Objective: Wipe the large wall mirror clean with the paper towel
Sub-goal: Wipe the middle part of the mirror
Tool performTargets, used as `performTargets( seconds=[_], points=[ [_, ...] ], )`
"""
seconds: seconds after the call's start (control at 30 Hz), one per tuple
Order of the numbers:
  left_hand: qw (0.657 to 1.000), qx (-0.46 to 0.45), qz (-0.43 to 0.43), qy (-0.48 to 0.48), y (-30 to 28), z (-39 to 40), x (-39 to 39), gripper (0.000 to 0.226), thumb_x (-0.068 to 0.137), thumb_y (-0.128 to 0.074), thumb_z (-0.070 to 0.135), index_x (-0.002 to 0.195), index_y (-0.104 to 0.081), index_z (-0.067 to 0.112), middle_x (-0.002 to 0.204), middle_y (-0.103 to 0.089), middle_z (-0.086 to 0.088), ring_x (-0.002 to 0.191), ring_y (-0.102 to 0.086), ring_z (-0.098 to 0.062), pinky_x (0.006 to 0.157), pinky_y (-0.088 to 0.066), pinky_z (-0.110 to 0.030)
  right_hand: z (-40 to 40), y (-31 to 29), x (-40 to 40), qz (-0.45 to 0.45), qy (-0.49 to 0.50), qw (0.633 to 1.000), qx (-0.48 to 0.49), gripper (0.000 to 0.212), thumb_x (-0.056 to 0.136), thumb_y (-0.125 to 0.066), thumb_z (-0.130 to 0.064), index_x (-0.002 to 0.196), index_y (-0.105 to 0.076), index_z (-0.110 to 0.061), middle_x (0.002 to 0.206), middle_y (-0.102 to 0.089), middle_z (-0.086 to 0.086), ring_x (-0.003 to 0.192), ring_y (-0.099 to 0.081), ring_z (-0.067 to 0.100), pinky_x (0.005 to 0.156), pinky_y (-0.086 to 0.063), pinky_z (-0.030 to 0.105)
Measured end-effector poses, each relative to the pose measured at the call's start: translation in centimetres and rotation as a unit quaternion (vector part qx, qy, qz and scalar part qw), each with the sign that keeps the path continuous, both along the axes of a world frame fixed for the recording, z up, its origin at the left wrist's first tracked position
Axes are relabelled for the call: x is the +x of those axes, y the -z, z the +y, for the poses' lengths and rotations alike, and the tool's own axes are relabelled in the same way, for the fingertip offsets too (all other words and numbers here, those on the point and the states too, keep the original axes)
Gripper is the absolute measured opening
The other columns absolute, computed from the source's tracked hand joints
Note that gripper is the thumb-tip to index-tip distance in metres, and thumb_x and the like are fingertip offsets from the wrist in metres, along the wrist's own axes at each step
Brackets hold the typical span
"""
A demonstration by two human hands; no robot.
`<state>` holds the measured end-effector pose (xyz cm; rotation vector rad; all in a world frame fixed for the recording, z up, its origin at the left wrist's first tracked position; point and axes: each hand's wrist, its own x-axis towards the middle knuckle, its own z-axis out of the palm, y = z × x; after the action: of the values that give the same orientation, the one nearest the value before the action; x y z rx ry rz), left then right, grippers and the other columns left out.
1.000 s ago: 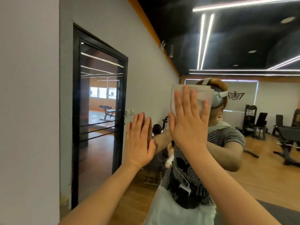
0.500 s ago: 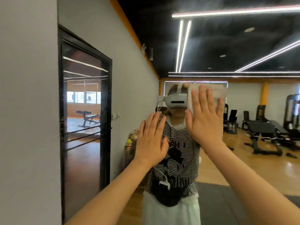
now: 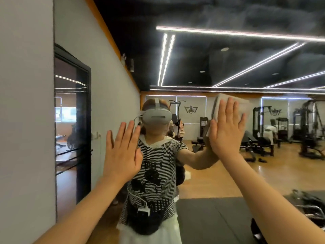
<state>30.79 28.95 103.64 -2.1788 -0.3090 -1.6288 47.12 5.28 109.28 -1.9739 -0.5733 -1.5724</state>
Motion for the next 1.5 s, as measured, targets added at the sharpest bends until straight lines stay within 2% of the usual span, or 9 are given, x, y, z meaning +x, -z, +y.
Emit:
performTargets(
  seconds=[0.23, 0.37, 0.43, 0.53, 0.67, 0.87, 1.17, 1.33, 1.5],
  points=[
    [1.0, 0.005, -0.004, 0.004, 0.0, 0.4, 0.0, 0.067, 0.089, -0.033, 0.033, 0.151, -0.015, 0.014, 0.158, -0.017, -0.008, 0.149, 0.002, -0.019, 0.117, 0.001, -0.048, 8.7, 1.1, -5.9, -0.061, -0.022, 0.994, -0.086, 0.06, 0.1, -0.022, -0.036, 0.154, -0.011, -0.013, 0.161, -0.005, 0.009, 0.149, -0.007, 0.027, 0.119, 0.001, 0.046],
    [1.0, 0.014, -0.004, 0.008, -0.1, 0.4, -0.3, 0.065, 0.088, -0.035, 0.033, 0.149, -0.024, 0.012, 0.157, -0.02, -0.008, 0.147, -0.011, -0.023, 0.117, 0.002, -0.047, 5.8, 0.7, -3.8, -0.106, -0.041, 0.98, -0.163, 0.057, 0.101, -0.022, -0.035, 0.154, -0.016, -0.015, 0.161, -0.012, 0.007, 0.148, -0.007, 0.02, 0.12, 0.001, 0.04],
    [1.0, 0.013, -0.001, 0.009, -0.1, 0.4, -0.2, 0.066, 0.087, -0.035, 0.033, 0.149, -0.025, 0.012, 0.157, -0.021, -0.009, 0.146, -0.014, -0.026, 0.117, 0.0, -0.048, 3.7, 0.2, -2.5, -0.073, -0.033, 0.99, -0.114, 0.056, 0.102, -0.019, -0.036, 0.154, -0.015, -0.016, 0.162, -0.012, 0.007, 0.148, -0.005, 0.018, 0.12, -0.002, 0.039],
    [1.0, 0.005, 0.0, 0.009, 0.1, 0.5, -0.1, 0.068, 0.088, -0.035, 0.033, 0.151, -0.02, 0.014, 0.159, -0.017, -0.007, 0.149, -0.003, -0.021, 0.118, 0.0, -0.049, 2.9, -0.4, -2.1, 0.015, -0.038, 0.999, 0.007, 0.057, 0.1, -0.012, -0.037, 0.153, 0.0, -0.022, 0.163, -0.004, 0.004, 0.148, 0.001, 0.018, 0.12, 0.0, 0.045],
    [1.0, 0.01, -0.003, 0.013, 0.2, 0.6, 0.0, 0.069, 0.088, -0.034, 0.034, 0.151, -0.015, 0.015, 0.159, -0.015, -0.006, 0.149, -0.001, -0.02, 0.119, 0.003, -0.047, 6.0, -1.5, -3.9, 0.072, -0.029, 0.991, 0.113, 0.062, 0.098, -0.013, -0.035, 0.156, -0.004, -0.018, 0.163, -0.003, 0.008, 0.15, -0.001, 0.026, 0.119, 0.001, 0.052],
    [1.0, 0.005, -0.005, 0.024, 0.2, 0.6, 0.1, 0.064, 0.09, -0.033, 0.033, 0.15, -0.023, 0.013, 0.158, -0.02, -0.009, 0.147, -0.015, -0.026, 0.117, -0.004, -0.05, 11.6, -2.2, -7.8, -0.015, -0.049, 0.999, 0.016, 0.06, 0.098, -0.017, -0.033, 0.155, -0.013, -0.015, 0.162, -0.011, 0.01, 0.149, -0.006, 0.026, 0.117, 0.0, 0.053],
    [0.998, -0.011, 0.033, 0.048, -0.1, 0.4, -1.3, 0.065, 0.089, -0.036, 0.032, 0.15, -0.024, 0.014, 0.159, -0.021, -0.009, 0.147, -0.012, -0.024, 0.118, -0.004, -0.048, 12.1, -2.0, -8.1, -0.025, -0.048, 0.998, 0.014, 0.06, 0.097, -0.02, -0.032, 0.155, -0.014, -0.016, 0.162, -0.011, 0.008, 0.149, -0.007, 0.025, 0.118, 0.004, 0.045],
    [0.999, -0.03, 0.002, 0.036, 1.0, 3.3, -5.2, 0.074, 0.084, -0.038, 0.032, 0.151, -0.017, 0.007, 0.158, -0.017, -0.011, 0.149, 0.003, -0.02, 0.12, 0.008, -0.037, 12.0, -2.0, -8.2, -0.024, -0.048, 0.998, 0.02, 0.06, 0.098, -0.022, -0.033, 0.155, -0.011, -0.018, 0.162, -0.01, 0.008, 0.149, -0.006, 0.025, 0.118, 0.008, 0.042],
    [0.997, -0.071, -0.005, -0.001, 3.2, 8.8, -7.8, 0.077, 0.087, -0.037, 0.035, 0.152, -0.01, 0.005, 0.159, -0.012, -0.012, 0.15, 0.007, -0.019, 0.12, 0.004, -0.038, 12.0, -2.1, -8.5, -0.02, -0.045, 0.999, 0.022, 0.06, 0.098, -0.022, -0.032, 0.155, -0.011, -0.017, 0.162, -0.011, 0.008, 0.149, -0.006, 0.024, 0.115, 0.017, 0.037]
  ],
)
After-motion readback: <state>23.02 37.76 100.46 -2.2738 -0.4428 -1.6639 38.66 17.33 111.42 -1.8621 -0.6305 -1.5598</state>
